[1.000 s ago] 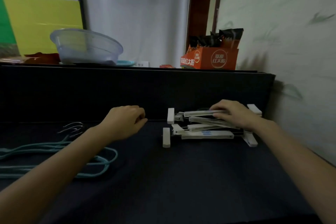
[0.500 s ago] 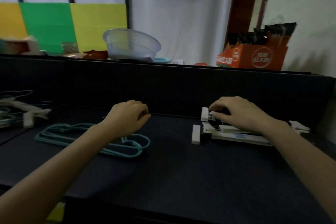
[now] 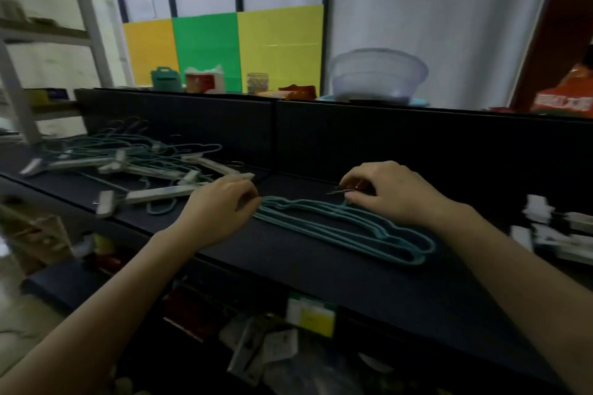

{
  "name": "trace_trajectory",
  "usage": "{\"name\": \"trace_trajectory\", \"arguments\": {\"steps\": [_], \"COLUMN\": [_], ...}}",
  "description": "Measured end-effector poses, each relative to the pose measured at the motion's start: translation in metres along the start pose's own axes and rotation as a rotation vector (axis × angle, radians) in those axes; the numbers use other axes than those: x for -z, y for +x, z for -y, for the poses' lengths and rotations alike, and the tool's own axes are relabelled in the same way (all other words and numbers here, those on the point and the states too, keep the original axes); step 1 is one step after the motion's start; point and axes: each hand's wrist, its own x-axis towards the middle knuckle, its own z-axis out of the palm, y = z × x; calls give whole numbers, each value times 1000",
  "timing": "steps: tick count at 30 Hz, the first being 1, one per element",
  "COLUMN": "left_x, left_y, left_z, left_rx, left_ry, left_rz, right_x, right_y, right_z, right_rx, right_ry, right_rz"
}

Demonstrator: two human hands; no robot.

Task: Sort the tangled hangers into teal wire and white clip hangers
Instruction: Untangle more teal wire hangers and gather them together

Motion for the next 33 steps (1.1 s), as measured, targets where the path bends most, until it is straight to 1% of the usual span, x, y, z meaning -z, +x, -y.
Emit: {"name": "trace_trajectory", "arguments": {"steps": [2,8,14,17,22,29,33], "left_x": [12,31,41,42,43,36,32], "left_y": [-15,-59,-88,-93,-88,-65,-38], "left_z": [33,128,205,236,282,350,394], "left_rx": [27,101,144,153,169,156,115], "left_ry": [14,36,63,79,35,-10,-27], "left_rz": [28,22,-49,-55,-99,-115,-103], "right_x": [-15,-60,-86,-100,-113,-140,-154], "right_y": [20,73,128,153,198,259,293], "right_z": [34,122,187,208,227,249,260], "right_rx": [12,36,83,83,54,-3,2], "right_ry": [32,61,48,42,5,-13,-112], "right_rz": [-9,22,46,68,115,83,99]}}
